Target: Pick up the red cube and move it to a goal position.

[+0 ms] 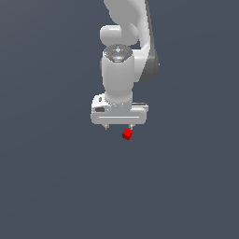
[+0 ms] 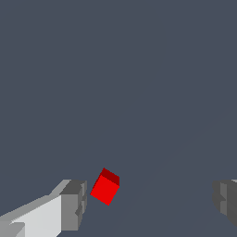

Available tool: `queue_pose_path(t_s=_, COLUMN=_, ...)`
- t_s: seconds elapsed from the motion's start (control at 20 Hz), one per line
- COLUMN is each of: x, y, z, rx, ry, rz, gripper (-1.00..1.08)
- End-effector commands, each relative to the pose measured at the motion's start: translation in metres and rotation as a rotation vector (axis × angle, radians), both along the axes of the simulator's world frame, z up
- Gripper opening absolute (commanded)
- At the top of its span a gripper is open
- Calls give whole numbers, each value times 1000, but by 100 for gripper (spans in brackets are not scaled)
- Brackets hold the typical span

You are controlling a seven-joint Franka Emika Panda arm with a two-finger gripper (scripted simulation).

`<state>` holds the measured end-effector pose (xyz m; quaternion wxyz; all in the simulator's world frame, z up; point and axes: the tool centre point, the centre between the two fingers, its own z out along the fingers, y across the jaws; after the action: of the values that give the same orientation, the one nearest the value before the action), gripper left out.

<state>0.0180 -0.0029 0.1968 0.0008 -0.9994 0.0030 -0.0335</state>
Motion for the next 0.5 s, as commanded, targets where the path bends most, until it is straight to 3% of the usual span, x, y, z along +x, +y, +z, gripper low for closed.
queue_pose_path(t_s=0.0, x=0, y=0, z=0, rx=0, ry=0, rz=0, gripper=100)
queue_pose_path(t_s=0.45, x=-8, y=2, z=-17, rx=1, ry=6, rz=-50, gripper=100)
